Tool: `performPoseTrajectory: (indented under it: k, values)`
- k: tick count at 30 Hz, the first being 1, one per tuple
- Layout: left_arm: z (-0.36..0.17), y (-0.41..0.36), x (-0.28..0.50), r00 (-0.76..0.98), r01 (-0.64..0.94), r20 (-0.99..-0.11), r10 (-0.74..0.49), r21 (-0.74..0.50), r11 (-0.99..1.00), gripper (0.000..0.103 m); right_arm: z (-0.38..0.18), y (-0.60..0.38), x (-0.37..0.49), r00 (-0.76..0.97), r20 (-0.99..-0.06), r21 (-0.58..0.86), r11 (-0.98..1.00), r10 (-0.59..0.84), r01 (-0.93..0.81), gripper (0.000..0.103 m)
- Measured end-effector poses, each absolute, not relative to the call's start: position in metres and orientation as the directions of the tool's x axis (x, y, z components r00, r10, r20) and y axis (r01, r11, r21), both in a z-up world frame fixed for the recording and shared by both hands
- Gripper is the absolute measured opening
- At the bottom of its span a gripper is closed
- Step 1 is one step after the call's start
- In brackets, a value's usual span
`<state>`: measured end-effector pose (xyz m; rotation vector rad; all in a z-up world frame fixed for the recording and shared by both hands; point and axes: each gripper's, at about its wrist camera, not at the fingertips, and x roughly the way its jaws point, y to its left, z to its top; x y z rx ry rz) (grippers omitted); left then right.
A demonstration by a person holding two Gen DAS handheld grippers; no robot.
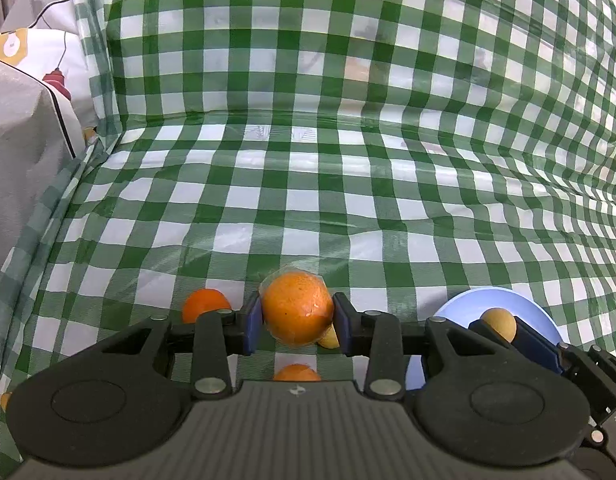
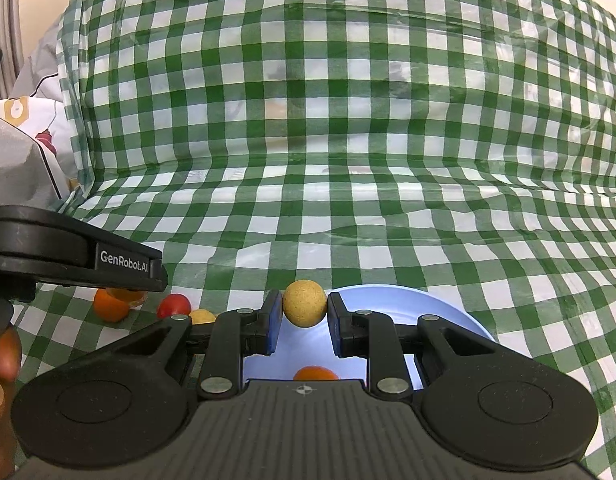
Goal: Organize fruits
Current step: 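Carry the orange and yellow tomato over the blue plate with both tools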
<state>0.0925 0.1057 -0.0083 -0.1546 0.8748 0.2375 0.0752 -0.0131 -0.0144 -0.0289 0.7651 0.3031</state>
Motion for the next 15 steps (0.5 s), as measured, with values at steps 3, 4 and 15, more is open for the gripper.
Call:
performPoseTrajectory:
  k: [3,4,15]
  values:
    - [-0.009,0.102,0.093,0.618,-0.263,-0.774,0.139,-0.037,0.964,0.041,-0.015,-0.015,0.075,0.681,-0.686,0.082,0.957,0.256,-0.277,0.026]
    - [-0.009,0.1,0.093,0.618,-0.261,-0.774,0.138,-0.037,0.965,0.041,-0.015,-0.015,0.074,0.681,-0.685,0.082,0.957,0.257,-0.278,0.026]
    - [-0.011,0.093,0.095,0.617,-0.245,-0.778,0.121,-0.044,0.969,0.041,-0.013,-0.026,0.073,0.688,-0.686,0.075,0.964,0.236,-0.256,0.026]
